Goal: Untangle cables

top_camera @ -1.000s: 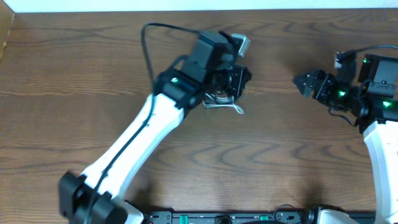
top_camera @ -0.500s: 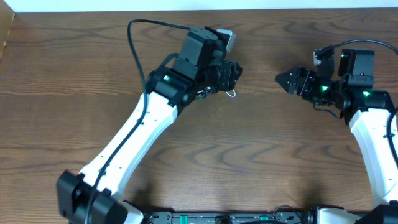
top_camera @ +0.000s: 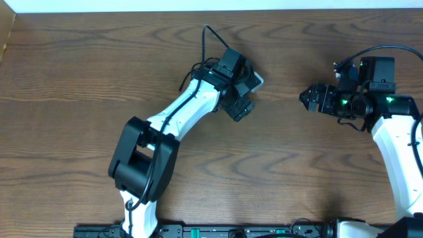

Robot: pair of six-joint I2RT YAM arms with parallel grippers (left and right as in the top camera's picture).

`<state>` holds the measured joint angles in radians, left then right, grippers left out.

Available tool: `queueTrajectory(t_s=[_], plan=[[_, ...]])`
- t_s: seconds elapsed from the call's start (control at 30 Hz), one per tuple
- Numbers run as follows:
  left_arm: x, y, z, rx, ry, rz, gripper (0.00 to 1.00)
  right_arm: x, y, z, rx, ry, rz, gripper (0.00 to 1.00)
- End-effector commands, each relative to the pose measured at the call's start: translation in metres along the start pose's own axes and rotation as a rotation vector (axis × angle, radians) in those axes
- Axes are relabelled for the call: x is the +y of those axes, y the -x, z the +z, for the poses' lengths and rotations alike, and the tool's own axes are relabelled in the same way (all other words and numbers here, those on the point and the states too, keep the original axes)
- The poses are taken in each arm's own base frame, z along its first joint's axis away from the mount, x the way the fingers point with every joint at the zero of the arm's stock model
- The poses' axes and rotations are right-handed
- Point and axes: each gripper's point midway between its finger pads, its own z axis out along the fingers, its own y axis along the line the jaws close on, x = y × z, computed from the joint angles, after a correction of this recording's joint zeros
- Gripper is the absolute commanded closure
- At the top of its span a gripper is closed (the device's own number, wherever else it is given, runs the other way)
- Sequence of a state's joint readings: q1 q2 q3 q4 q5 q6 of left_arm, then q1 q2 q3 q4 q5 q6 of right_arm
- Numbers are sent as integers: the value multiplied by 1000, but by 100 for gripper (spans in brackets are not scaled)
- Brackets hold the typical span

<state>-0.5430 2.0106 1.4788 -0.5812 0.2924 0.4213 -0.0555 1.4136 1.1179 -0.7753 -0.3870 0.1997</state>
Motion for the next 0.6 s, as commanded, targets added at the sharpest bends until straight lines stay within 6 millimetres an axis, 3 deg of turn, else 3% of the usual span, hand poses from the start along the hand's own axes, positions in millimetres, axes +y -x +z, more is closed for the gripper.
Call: queueTrajectory(t_s=[0.0, 0.13, 0.2, 0.23, 0.27, 0.3, 0.33, 0.37, 0.43, 0.57], plan=[[16, -2, 11, 5, 52, 63, 27, -2, 3, 0, -2, -17, -28, 10], [15, -7, 17, 25, 46, 61, 28, -2, 0, 0, 9, -19, -23, 10], [11, -20, 23, 75, 26, 49, 37, -2, -1, 0, 11, -19, -23, 10], [10, -26, 25, 98, 17, 42, 47, -2, -1, 0, 11, -19, -22, 10], [9, -28, 26, 106, 14, 28, 67, -2, -1, 0, 11, -19, -22, 10], [9, -27, 25, 101, 18, -4, 92, -1, 0, 0, 9, -12, -23, 10], [10, -23, 22, 88, 24, -31, 93, 2, 0, 0, 8, 3, -25, 10], [11, -13, 12, 57, 37, -87, 92, 4, 1, 0, 7, 19, -26, 10], [13, 19, -31, -48, 68, -201, 93, 10, 1, 0, 9, 49, -29, 11], [1, 78, -143, -339, 75, -357, 93, 26, 6, -1, -8, 137, -46, 11]])
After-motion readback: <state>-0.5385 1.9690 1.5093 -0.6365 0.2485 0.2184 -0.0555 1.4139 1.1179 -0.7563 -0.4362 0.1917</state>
